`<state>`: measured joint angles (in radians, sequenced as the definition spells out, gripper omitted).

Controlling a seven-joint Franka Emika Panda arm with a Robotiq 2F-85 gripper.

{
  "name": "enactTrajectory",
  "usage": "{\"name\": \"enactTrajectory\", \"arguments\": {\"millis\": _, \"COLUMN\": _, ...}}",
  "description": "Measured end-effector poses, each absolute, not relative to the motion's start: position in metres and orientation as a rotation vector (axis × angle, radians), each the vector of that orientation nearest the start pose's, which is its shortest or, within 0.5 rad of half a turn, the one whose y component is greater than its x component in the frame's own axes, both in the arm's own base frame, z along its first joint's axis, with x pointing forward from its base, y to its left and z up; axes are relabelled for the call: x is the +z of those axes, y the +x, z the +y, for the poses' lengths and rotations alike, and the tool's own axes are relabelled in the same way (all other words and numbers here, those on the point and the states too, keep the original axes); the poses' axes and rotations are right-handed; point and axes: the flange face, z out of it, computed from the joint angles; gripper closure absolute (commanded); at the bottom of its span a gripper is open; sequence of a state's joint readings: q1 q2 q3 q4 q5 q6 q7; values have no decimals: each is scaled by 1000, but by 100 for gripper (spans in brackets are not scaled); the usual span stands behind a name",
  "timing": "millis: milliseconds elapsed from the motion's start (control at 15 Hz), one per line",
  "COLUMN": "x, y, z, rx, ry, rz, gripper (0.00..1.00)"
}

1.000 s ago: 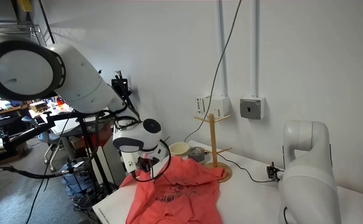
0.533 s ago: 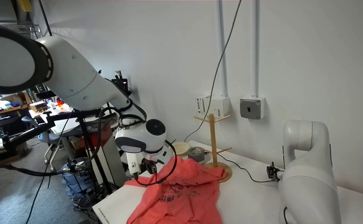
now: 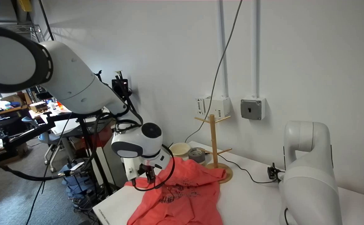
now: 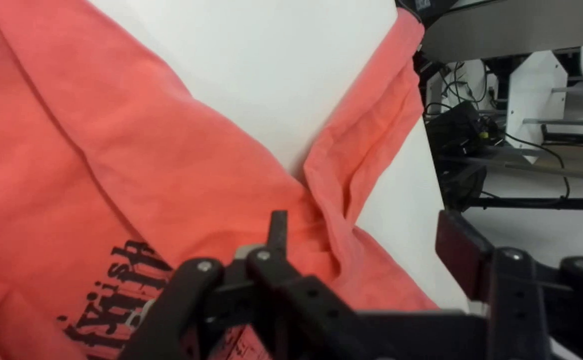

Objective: Position the sweater's sleeves on its chest

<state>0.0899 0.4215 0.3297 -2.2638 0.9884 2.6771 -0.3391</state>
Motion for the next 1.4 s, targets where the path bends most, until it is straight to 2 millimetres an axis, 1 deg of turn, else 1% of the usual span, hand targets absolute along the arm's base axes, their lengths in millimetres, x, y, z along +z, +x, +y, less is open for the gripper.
{"name": "enactTrajectory", "arguments": {"millis": 333, "x": 171, "y": 464, "z": 237, "rx": 180, "ry": -2557, "rz": 117, "gripper": 0}}
{"name": "enactTrajectory", "arguments": {"millis": 533, "x": 167, "y": 451, "z": 257, "rx": 240, "ry": -2541, "rz": 63, "gripper": 0}}
{"name": "enactTrajectory", "arguments": {"millis": 733, "x": 161, "y": 443, "z": 275, "rx": 265, "ry": -2535, "rz": 14, "gripper": 0}}
{"name": "enactTrajectory", "arguments": {"millis": 1000, "x": 151, "y": 440, "z": 303, "rx": 287, "ry": -2519, "rz": -48, "gripper": 0}}
{"name": "enactTrajectory", "arguments": {"millis": 1200, "x": 136, "y": 441, "z": 315, "rx": 309, "ry": -2522, "rz": -96, "gripper": 0}}
{"name": "enactTrajectory", "arguments": {"millis": 1400, "x": 114, "y": 442, "z": 316, "rx": 326, "ry": -2551, "rz": -144, "gripper": 0}}
